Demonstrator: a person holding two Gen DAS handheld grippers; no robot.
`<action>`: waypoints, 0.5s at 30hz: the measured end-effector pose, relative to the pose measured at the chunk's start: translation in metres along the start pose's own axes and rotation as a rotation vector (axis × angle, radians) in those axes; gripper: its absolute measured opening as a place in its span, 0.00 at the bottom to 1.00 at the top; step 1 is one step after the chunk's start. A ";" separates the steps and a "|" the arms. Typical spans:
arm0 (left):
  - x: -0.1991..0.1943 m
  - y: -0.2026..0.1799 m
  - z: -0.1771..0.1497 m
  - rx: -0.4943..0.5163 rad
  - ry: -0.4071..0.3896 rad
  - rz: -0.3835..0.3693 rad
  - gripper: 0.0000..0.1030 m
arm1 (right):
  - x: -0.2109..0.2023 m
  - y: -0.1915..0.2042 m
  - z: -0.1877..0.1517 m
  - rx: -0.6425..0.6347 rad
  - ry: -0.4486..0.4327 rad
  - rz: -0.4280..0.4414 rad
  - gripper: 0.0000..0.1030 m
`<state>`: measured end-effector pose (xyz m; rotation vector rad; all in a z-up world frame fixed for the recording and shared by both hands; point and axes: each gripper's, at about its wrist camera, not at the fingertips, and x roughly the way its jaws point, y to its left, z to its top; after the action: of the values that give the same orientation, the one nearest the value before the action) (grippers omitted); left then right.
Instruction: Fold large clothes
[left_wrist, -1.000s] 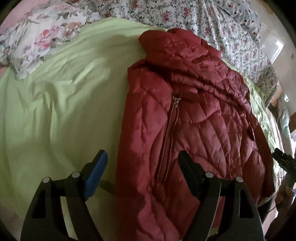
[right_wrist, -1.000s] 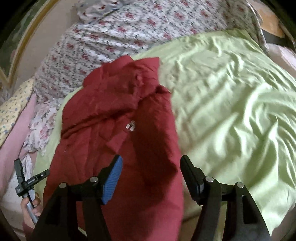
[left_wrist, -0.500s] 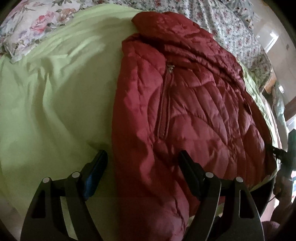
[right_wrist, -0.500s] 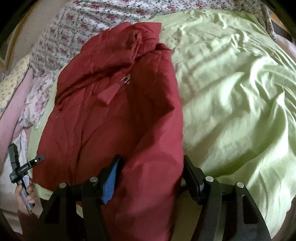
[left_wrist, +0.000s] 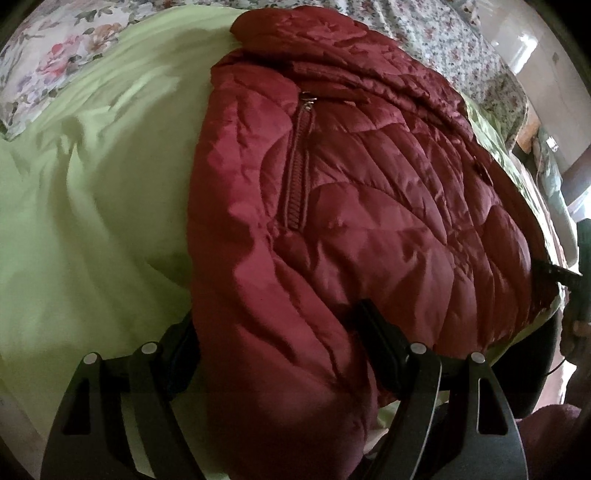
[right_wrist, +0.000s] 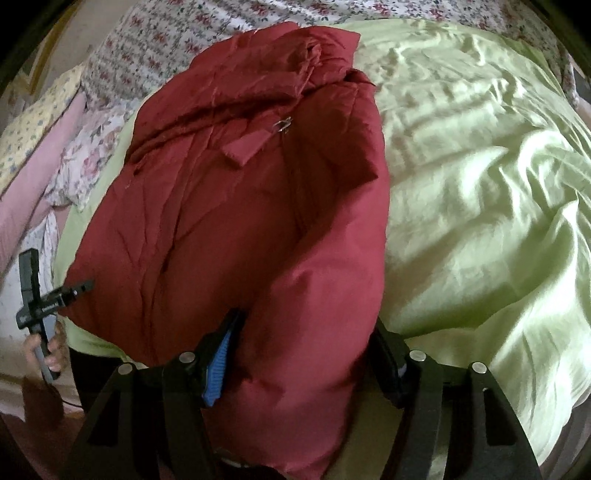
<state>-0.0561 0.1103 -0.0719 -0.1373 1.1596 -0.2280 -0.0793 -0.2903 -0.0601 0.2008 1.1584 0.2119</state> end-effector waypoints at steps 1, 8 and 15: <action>0.000 -0.001 -0.001 0.008 -0.001 -0.005 0.76 | -0.001 0.001 0.000 -0.010 -0.001 0.001 0.56; -0.004 -0.010 0.000 0.039 -0.019 -0.064 0.29 | -0.009 -0.001 -0.003 -0.011 -0.054 0.087 0.34; -0.029 -0.012 0.005 0.029 -0.099 -0.131 0.16 | -0.021 -0.002 -0.002 0.011 -0.134 0.182 0.27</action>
<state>-0.0639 0.1060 -0.0420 -0.1976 1.0496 -0.3501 -0.0893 -0.2982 -0.0428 0.3260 1.0087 0.3478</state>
